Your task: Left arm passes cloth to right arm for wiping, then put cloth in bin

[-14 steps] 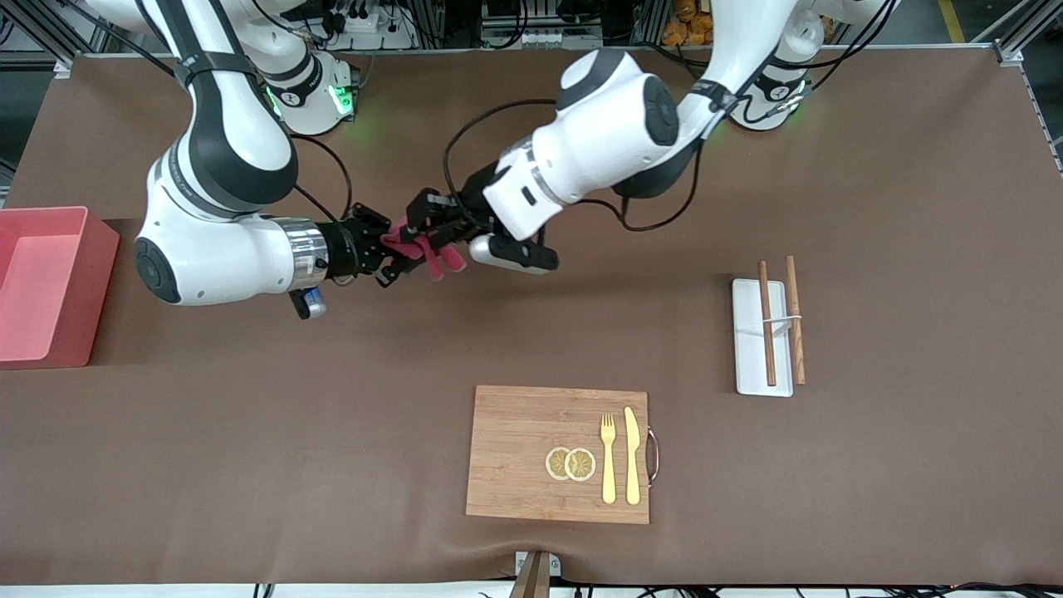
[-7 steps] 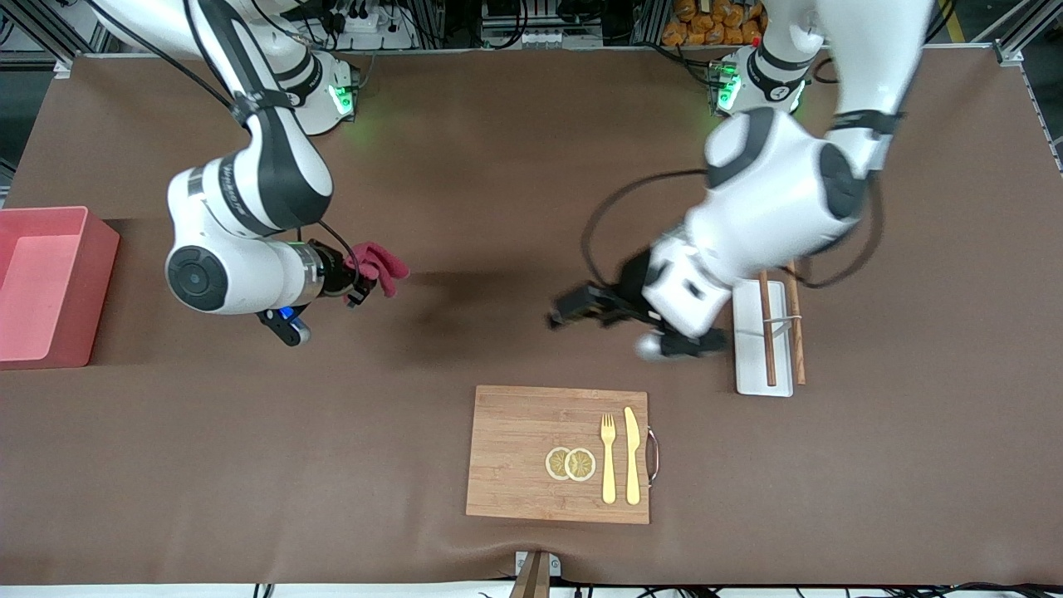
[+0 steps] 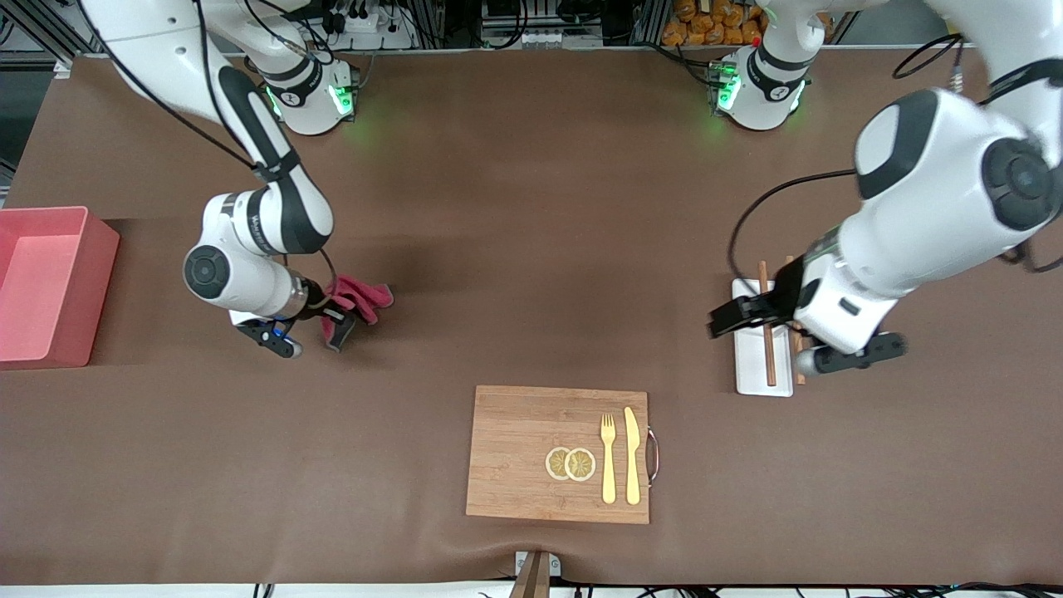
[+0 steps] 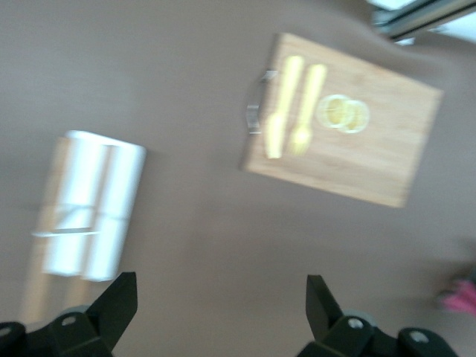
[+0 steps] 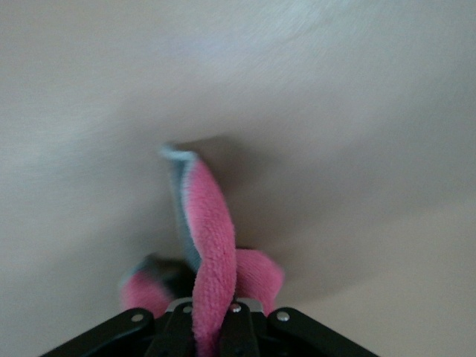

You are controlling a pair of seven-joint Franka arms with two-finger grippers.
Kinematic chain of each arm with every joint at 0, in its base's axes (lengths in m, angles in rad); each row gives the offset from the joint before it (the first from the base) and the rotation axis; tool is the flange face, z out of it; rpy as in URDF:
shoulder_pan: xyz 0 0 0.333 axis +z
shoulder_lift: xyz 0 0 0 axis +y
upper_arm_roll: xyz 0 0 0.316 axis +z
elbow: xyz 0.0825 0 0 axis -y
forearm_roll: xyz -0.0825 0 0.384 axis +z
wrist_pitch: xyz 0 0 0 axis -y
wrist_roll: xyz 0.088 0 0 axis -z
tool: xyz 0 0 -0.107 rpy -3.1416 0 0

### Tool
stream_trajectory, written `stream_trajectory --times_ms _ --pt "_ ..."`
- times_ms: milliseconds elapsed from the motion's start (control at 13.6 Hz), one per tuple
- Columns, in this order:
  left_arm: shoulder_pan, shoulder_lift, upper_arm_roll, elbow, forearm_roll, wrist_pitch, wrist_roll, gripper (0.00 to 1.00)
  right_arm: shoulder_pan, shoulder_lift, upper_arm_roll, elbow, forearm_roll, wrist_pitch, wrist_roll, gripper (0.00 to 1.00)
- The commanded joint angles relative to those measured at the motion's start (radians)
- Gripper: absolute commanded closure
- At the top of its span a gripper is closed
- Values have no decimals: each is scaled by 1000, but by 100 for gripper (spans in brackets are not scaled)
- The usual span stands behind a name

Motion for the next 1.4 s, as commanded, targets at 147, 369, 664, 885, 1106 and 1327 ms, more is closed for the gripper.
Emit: stream_trajectory --times_ms 147,369,664,885,1106,1327 --pt "112 -114 -5 -45 56 -143 190 0 -350 15 13 65 -61 1 -696 100" --pt "43 -189 140 -75 56 -208 325 0 -484 41 13 141 -199 1 -878 100" --pt "-108 -307 364 -178 54 -213 482 0 -564 39 14 248 -345 -9 -993 100" --pt "-143 -334 388 -177 43 -251 480 0 -552 84 19 215 -334 -19 -913 100" --pt "-174 -355 388 -171 42 -273 422 0 -468 93 29 169 -285 -3 -762 100" --pt "-170 -358 386 -165 40 -273 413 0 -340 90 29 144 -184 -9 -617 100"
